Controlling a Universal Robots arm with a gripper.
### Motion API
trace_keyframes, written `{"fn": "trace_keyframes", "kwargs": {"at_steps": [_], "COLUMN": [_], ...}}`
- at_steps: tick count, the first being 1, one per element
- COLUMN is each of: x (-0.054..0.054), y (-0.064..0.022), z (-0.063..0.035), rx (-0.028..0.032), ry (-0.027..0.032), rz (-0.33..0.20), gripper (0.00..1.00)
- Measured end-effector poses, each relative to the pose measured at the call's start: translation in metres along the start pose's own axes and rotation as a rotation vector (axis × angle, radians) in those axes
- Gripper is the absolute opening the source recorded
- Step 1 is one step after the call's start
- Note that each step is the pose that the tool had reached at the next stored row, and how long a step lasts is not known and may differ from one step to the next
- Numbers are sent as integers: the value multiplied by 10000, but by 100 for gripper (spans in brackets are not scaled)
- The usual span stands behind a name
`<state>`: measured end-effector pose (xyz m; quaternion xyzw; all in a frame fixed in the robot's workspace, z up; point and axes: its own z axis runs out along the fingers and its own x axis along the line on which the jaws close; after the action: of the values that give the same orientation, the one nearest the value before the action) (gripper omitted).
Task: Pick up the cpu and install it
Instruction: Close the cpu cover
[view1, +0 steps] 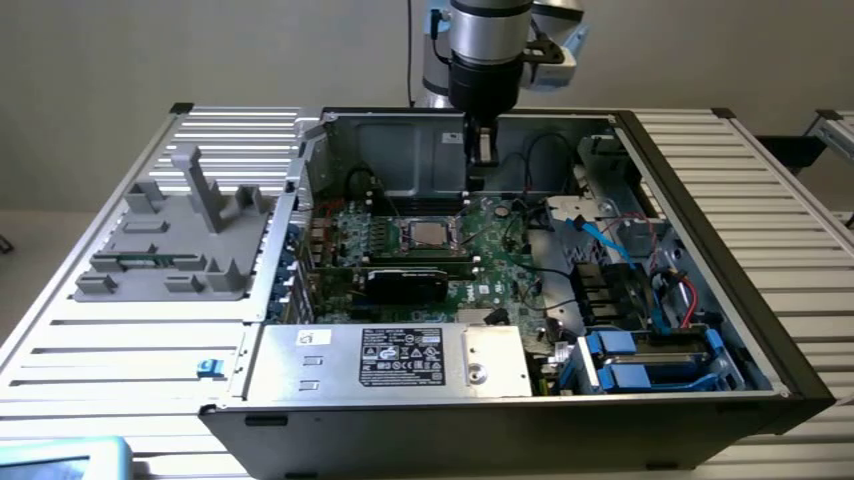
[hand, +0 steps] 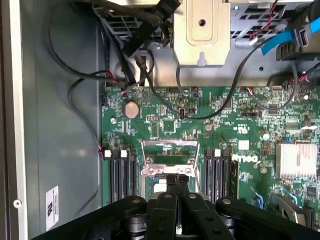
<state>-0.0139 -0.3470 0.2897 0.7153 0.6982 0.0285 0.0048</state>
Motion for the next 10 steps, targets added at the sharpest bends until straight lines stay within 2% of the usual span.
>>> {"fn": "trace_keyframes", "kwargs": {"at_steps": [3, 5, 7, 10], "x": [1, 1, 1, 0], "y": [42, 64, 88, 117], "z": [9, 18, 38, 80], "rx": [-244, -370, -417, -444], "ry": [-26, -54, -62, -62], "rz": [-10, -16, -12, -3], "gripper": [11, 11, 11, 11]}}
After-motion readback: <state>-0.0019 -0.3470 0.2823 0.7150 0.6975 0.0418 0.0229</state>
